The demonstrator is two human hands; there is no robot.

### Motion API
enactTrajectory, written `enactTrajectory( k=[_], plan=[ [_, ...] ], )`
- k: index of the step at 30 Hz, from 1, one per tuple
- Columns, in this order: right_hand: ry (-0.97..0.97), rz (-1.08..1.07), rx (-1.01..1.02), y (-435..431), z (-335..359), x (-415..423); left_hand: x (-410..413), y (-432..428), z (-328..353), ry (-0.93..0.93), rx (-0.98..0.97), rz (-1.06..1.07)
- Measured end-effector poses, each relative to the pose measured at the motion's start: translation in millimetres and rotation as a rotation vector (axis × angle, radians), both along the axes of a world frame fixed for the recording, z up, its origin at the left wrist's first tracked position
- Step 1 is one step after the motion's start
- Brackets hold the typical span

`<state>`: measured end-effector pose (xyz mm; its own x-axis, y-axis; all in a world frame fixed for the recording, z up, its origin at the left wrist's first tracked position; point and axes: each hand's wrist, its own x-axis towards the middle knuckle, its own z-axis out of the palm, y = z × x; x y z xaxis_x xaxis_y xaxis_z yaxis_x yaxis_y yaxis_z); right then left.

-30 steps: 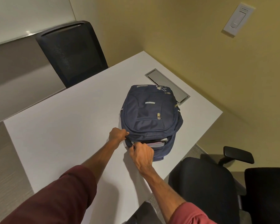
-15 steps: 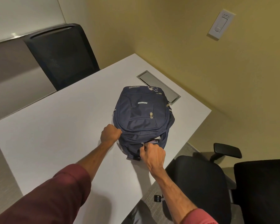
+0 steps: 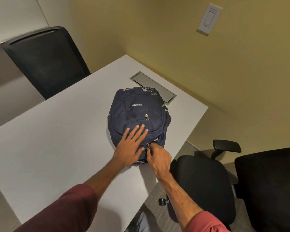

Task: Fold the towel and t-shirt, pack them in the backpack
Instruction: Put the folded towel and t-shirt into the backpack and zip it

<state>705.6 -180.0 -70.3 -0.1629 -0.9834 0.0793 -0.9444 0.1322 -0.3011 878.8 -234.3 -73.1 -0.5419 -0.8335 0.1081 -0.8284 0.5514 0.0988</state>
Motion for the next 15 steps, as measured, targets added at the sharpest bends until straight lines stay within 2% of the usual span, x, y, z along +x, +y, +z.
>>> enactTrajectory(
  k=[5, 15],
  plan=[
    [-0.037, 0.003, -0.057, 0, 0, 1, -17, -13, -20, -0.069, -0.11, -0.023],
    [0.013, 0.023, -0.123, -13, 2, -44, -14, -29, -32, -0.069, -0.095, -0.094]
  ],
)
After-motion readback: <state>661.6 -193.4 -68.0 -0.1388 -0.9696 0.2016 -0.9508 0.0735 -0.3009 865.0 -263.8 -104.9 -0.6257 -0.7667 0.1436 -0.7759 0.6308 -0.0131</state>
